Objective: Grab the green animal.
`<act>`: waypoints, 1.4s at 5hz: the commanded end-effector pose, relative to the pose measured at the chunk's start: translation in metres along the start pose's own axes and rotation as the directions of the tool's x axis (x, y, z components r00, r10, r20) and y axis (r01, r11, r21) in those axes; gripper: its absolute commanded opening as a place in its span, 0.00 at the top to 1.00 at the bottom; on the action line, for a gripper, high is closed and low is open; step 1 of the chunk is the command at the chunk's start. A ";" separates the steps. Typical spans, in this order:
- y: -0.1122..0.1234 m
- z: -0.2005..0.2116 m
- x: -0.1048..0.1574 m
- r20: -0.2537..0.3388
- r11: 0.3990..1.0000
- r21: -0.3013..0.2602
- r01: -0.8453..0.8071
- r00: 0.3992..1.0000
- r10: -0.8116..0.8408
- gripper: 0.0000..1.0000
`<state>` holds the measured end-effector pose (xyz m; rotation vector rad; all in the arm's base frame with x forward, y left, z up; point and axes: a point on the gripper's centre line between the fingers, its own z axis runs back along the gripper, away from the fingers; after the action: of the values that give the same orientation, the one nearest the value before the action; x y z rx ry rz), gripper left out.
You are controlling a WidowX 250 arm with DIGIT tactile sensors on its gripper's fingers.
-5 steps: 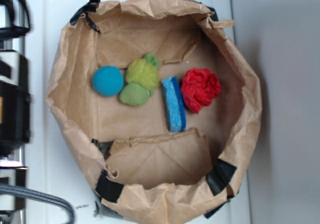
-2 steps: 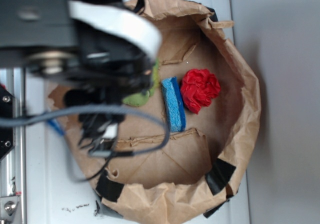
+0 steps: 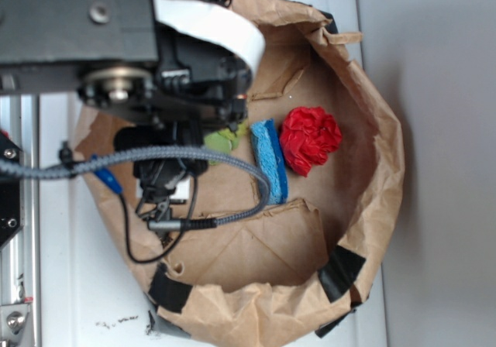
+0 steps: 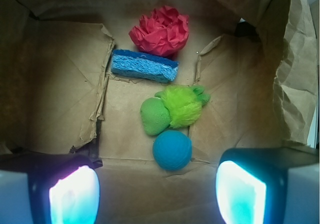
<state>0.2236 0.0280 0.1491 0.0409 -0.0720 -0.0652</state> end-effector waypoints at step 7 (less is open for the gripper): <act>0.025 -0.081 0.048 0.105 0.921 0.067 -0.384 0.921 0.376 0.00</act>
<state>0.2738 0.0563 0.0629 0.1136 -0.1341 0.3368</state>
